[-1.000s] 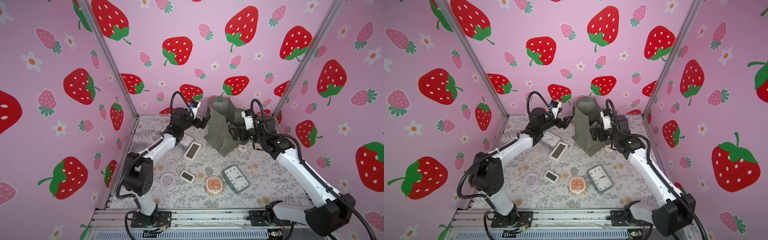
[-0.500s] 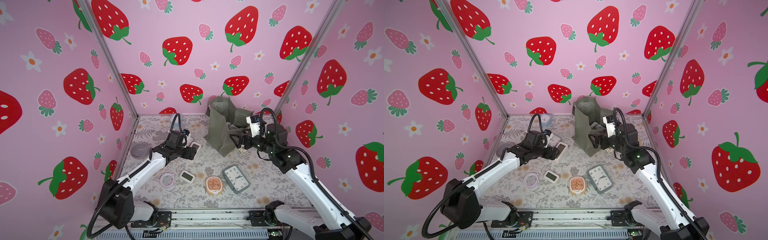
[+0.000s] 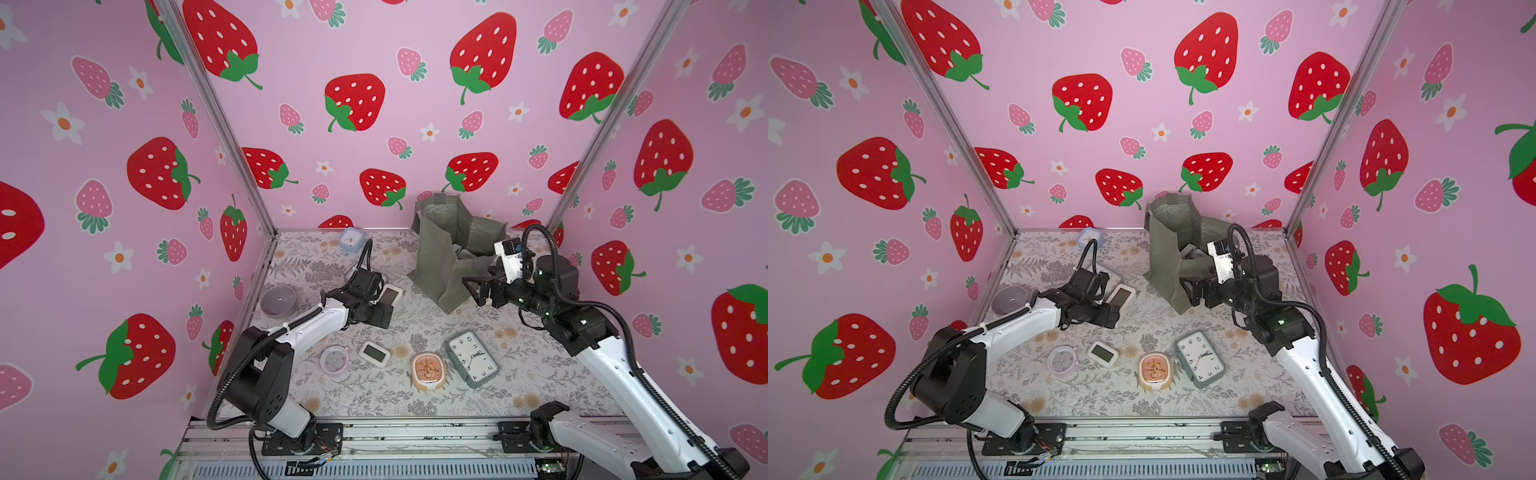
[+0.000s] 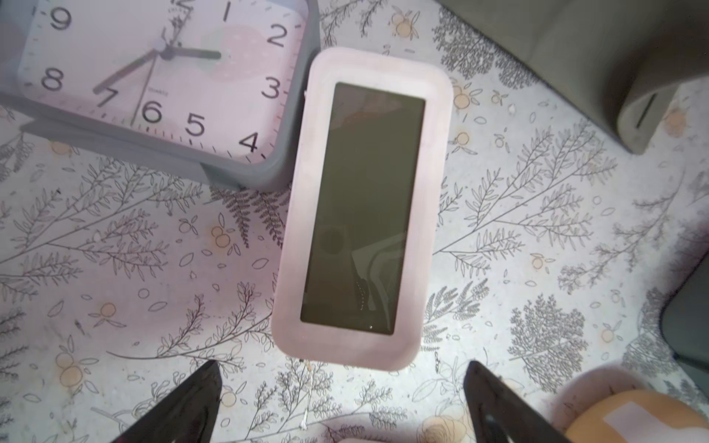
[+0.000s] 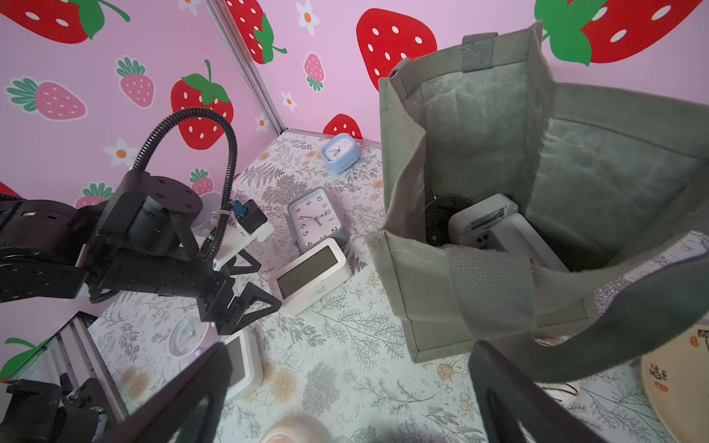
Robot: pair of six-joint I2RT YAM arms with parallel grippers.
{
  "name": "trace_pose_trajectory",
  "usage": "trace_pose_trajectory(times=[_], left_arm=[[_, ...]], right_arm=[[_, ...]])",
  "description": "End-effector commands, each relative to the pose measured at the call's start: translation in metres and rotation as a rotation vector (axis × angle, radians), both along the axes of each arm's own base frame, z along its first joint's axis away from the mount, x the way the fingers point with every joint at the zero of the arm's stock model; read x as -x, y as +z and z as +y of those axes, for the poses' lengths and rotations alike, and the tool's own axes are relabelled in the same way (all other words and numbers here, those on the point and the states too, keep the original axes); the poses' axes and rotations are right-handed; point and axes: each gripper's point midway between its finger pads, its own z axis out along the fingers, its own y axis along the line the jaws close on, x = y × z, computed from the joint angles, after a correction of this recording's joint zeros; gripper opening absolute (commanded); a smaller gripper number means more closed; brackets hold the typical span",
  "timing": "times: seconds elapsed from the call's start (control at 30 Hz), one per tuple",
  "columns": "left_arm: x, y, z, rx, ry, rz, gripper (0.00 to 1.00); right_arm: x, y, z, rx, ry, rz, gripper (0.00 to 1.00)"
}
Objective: Put the alarm clock into the canvas bag
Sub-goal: Pick up the alarm from the center of the board.
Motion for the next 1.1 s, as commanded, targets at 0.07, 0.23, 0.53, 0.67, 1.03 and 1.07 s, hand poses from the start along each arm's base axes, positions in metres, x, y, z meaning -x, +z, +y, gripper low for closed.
trace_pose_trajectory(times=[0.07, 0.23, 0.53, 0.67, 1.03, 1.07], left_arm=[[-0.022, -0.002, -0.013, 0.002, -0.027, -0.044, 0.99], [-0.034, -0.003, -0.016, -0.005, -0.014, -0.071, 1.0], [-0.043, -0.007, -0.02, -0.008, -0.037, -0.086, 0.92], [-0.042, -0.014, -0.022, -0.021, -0.05, -0.06, 0.92], [-0.042, -0.019, -0.028, -0.018, -0.093, -0.038, 0.73], [-0.042, -0.02, -0.028, -0.021, -0.097, -0.035, 0.7]], right_arm=[[0.002, 0.004, -0.001, 0.014, 0.003, -0.02, 1.0], [0.002, 0.004, -0.003, 0.018, -0.004, -0.02, 1.0], [-0.002, 0.001, -0.005, 0.042, -0.019, -0.019, 1.0], [-0.004, 0.002, -0.005, 0.046, -0.023, -0.02, 1.0], [-0.004, 0.006, -0.003, 0.032, -0.017, -0.015, 1.0], [-0.004, 0.006, -0.003, 0.031, -0.019, -0.015, 1.0]])
